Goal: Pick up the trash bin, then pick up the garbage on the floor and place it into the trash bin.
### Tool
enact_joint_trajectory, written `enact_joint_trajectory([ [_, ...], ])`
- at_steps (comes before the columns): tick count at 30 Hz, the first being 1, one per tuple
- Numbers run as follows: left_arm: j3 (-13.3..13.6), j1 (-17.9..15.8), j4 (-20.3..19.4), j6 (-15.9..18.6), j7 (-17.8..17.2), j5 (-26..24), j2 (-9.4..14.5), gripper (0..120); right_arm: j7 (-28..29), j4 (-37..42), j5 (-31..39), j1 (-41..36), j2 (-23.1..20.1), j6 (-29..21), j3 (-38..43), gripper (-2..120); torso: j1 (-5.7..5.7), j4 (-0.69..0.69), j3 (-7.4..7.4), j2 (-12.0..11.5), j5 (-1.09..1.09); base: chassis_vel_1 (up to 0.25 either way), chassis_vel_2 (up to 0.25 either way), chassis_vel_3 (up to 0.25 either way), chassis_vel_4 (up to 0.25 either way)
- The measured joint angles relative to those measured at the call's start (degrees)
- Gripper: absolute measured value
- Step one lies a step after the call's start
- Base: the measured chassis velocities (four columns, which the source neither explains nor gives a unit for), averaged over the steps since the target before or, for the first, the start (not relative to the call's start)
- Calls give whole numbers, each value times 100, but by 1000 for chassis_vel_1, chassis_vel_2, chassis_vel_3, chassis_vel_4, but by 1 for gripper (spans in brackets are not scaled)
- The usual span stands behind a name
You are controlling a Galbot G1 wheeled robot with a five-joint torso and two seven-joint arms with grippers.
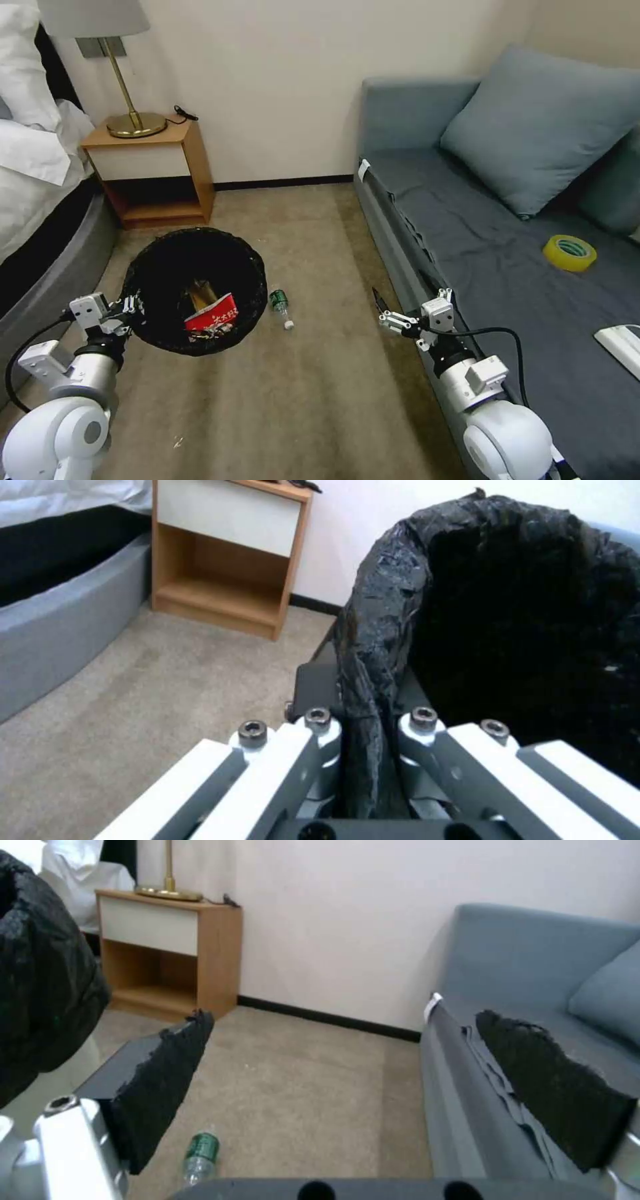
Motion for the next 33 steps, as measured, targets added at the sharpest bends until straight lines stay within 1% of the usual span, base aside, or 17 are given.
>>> enact_joint_trajectory([
  [5,29,-76,0,0,5,26,88,4,0,-36,30,39,-13,-6,-32,100,0,0,0,0,0,-19,32,31,-20],
  [8,187,-239,-41,37,-18,86,163,4,1,-78,88,90,-76,-36,-93,100,0,-1,0,0,1,-52,61,55,-72],
  [14,279,-293,-91,56,-54,217,106,4,1,-146,193,213,-143,-90,-217,100,0,-1,0,0,0,-78,67,62,-75],
  [16,276,-279,-89,53,-52,290,83,4,3,-194,229,297,-149,-106,-282,100,0,0,0,0,0,-77,70,77,-79],
  [26,185,-286,-19,50,-54,325,67,4,8,-342,331,509,-224,-117,-444,100,0,0,0,0,0,-81,89,79,-94],
  [33,158,-249,44,49,-55,460,-39,4,19,-459,360,653,-299,-105,-620,100,0,-1,0,0,0,-115,98,109,-111],
])
